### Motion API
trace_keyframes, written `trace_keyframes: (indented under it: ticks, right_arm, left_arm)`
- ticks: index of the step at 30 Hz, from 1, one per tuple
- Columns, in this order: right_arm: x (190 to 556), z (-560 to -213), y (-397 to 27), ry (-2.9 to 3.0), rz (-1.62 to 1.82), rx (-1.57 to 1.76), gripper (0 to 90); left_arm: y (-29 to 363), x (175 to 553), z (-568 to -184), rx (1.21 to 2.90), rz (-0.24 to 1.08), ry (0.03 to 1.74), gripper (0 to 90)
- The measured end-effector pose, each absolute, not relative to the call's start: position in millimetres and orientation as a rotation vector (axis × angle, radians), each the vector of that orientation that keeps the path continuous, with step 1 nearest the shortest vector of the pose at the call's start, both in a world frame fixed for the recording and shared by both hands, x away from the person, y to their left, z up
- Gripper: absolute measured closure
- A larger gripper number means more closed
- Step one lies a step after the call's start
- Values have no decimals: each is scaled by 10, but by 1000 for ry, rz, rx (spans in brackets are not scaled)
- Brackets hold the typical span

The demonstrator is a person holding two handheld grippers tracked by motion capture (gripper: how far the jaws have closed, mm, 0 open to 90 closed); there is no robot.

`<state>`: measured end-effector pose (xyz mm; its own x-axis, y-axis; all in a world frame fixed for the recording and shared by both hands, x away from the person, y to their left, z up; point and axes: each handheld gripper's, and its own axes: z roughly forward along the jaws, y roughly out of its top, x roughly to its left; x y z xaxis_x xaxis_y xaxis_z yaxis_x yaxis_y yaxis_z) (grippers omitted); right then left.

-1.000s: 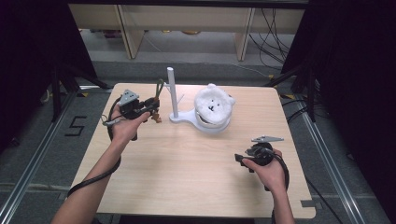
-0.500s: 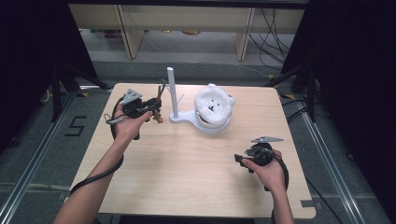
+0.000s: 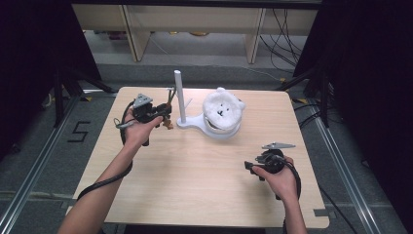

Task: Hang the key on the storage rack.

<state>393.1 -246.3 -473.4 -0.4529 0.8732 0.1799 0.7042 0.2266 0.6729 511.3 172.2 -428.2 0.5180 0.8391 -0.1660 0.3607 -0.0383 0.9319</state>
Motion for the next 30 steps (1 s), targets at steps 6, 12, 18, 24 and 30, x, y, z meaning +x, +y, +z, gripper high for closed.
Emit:
trace_keyframes:
  ticks: [6, 12, 18, 24, 30]
  right_arm:
    - [3931, -4735, -2463, 2266, 1048, 1491, 386]
    - [3910, -4715, -2455, 2265, 1021, 1538, 386]
    - [3912, -4718, -2454, 2259, 1019, 1541, 386]
    - [3911, -4717, -2459, 2261, 1014, 1534, 386]
    - [3910, -4719, -2459, 2261, 1027, 1538, 386]
  left_arm:
    - [1681, 5147, -4312, 1637, 526, 1047, 679]
    - [1639, 5171, -4340, 1639, 524, 1052, 676]
    - [1616, 5194, -4370, 1655, 531, 1054, 672]
    - [1598, 5201, -4387, 1658, 529, 1053, 668]
    - [1580, 5210, -4390, 1658, 514, 1055, 614]
